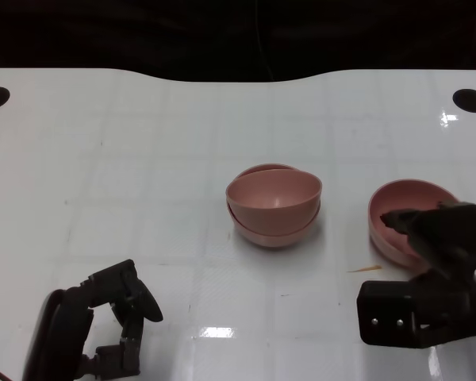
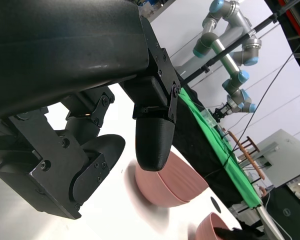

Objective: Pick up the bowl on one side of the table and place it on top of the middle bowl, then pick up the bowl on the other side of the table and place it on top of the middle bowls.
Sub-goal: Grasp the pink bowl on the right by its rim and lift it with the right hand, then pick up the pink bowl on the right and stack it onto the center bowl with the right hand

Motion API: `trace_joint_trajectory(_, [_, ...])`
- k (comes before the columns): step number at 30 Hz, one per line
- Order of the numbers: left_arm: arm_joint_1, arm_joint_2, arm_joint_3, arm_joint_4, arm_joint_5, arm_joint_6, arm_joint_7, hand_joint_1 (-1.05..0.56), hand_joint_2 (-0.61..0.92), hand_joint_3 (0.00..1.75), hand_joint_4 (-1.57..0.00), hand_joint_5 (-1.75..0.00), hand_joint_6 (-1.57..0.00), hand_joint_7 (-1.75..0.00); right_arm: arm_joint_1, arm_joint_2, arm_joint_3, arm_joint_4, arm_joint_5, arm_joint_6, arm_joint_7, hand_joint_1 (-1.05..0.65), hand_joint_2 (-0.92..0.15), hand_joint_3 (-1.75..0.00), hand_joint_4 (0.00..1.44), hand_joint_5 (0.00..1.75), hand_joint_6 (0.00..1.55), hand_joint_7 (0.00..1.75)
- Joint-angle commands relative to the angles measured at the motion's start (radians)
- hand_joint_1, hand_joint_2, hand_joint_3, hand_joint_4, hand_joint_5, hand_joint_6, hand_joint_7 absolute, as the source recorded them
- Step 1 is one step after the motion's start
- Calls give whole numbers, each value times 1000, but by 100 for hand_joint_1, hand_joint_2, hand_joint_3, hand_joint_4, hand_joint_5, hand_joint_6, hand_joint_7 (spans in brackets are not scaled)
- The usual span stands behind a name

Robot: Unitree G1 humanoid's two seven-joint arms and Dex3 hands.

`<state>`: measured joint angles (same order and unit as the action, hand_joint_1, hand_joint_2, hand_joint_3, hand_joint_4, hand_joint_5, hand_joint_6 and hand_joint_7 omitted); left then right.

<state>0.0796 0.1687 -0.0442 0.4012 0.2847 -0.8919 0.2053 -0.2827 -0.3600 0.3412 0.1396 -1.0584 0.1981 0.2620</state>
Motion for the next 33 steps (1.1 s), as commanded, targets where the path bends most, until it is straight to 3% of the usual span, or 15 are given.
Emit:
trace_joint_trajectory(1, [11,6,8,-25,7,14,-6,0,29,155,-89,-174,-84,-153,-42,-21,25,71,8,1,-8,-39,-91,-2,81,23,62,5])
trace_joint_trajectory(2, [12,6,8,-29,5,19,-9,0,29,155,-89,-174,-84,-153,-48,-22,27,90,19,-8,-23,-37,-92,-3,93,47,79,11])
trace_joint_trajectory(3, [11,6,8,-29,4,20,-10,0,29,155,-89,-174,-84,-153,-53,-26,29,109,31,-24,-40,-35,-92,-3,95,89,92,10])
trace_joint_trajectory(4, [11,6,8,-29,1,22,-12,0,29,156,-89,-173,-84,-153,-59,-31,32,126,40,-39,-52,-33,-92,-3,95,108,98,9])
trace_joint_trajectory(6, [10,9,9,-31,7,25,-12,-1,29,156,-89,-173,-83,-153,-70,-48,43,154,55,-76,-63,-29,-92,-6,91,122,104,8])
trace_joint_trajectory(8, [10,9,11,-33,10,27,-13,-1,29,156,-88,-173,-83,-153,-77,-56,50,167,65,-92,-70,-27,-92,-7,89,124,105,7])
trace_joint_trajectory(11, [9,14,7,-32,10,33,-22,-1,29,156,-88,-173,-82,-153,-77,-82,39,239,119,-275,-290,-18,-92,-3,91,144,119,10])
trace_joint_trajectory(12, [10,15,6,-35,12,38,-25,-1,29,156,-88,-173,-82,-153,-79,-86,35,258,131,-321,-357,-15,-91,-2,89,162,128,14])
trace_joint_trajectory(13, [11,16,5,-38,14,42,-26,-1,29,156,-88,-173,-82,-153,-81,-89,33,270,138,-347,-399,-13,-91,-1,88,168,131,15])
trace_joint_trajectory(15, [10,17,5,-36,22,40,-25,0,29,156,-88,-173,-82,-152,-90,-96,29,259,138,-369,-451,-12,-91,-1,88,173,134,17])
trace_joint_trajectory(18, [7,17,6,-31,29,34,-22,0,28,155,-89,-172,-82,-151,-105,-104,25,233,122,-372,-496,-8,-86,-2,88,174,92,117])
trace_joint_trajectory(20, [7,17,6,-31,34,35,-20,0,28,155,-89,-171,-82,-151,-112,-103,20,218,124,-374,-516,-7,-86,-2,88,175,82,138])
trace_joint_trajectory(26, [8,15,6,-31,26,37,-26,-1,28,155,-89,-172,-83,-150,-134,-97,3,175,145,-386,-537,-9,-87,-4,93,175,79,152])
trace_joint_trajectory(33, [9,16,5,-34,38,46,-24,0,30,154,-89,-173,-82,-150,-226,-70,-5,166,218,-402,-483,-9,-89,-9,95,175,79,159])
